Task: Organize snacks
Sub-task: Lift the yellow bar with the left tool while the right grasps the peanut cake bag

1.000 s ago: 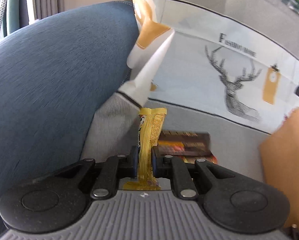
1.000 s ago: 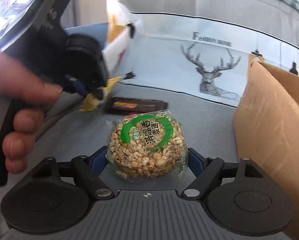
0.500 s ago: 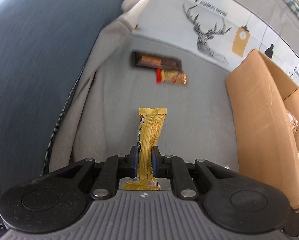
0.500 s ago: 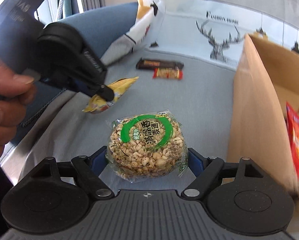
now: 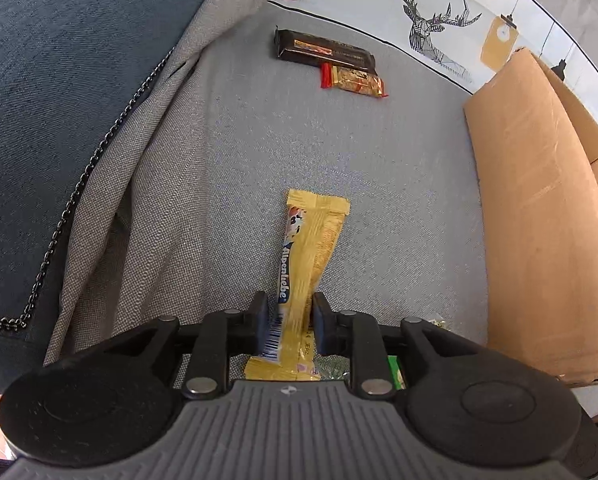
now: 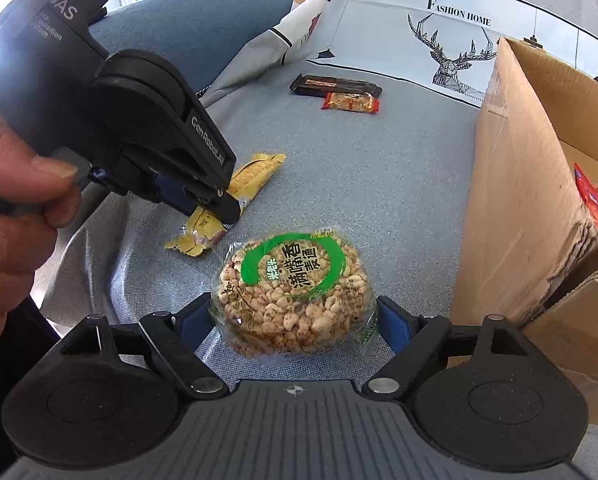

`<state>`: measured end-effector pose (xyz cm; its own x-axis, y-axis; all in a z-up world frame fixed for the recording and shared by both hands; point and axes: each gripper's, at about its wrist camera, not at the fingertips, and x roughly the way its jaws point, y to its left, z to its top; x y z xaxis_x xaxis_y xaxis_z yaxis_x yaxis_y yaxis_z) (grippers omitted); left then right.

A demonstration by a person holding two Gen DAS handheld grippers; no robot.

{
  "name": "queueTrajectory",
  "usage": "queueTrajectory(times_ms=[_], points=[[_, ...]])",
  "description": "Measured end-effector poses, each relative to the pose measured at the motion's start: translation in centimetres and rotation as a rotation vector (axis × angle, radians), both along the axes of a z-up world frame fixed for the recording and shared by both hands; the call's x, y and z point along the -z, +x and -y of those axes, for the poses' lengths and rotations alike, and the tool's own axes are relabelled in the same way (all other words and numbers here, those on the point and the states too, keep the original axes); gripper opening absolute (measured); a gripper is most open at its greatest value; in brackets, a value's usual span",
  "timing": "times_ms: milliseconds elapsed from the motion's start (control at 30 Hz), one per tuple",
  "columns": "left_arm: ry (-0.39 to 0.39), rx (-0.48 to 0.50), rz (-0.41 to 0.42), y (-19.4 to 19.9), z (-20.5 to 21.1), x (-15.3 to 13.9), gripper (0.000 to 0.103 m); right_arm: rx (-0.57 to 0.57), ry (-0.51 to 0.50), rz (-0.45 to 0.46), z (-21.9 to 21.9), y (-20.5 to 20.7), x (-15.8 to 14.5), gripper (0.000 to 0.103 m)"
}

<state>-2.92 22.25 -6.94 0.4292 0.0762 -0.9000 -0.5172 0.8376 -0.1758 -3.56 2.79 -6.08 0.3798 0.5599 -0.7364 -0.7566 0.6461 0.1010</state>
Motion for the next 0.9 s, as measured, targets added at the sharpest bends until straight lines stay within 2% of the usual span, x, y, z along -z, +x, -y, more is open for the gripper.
queueTrajectory(times_ms=[100,400,900], points=[[-0.003,-0.003,0.003,0.12,-0.16,0.02,0.032,-0.006,0.015,0.007,-0.06,0.05,0.08,0.089],[0.027,0.024,-0.003,0.77,0.35,0.0,0.041,-0.025,0.027,0.012,-0.63,-0.04,0.27,0.089],[0.04,0.037,-0.006,0.87,0.52,0.09,0.048,-0.025,0.024,0.014,-0.83,0.04,0.42,0.089]])
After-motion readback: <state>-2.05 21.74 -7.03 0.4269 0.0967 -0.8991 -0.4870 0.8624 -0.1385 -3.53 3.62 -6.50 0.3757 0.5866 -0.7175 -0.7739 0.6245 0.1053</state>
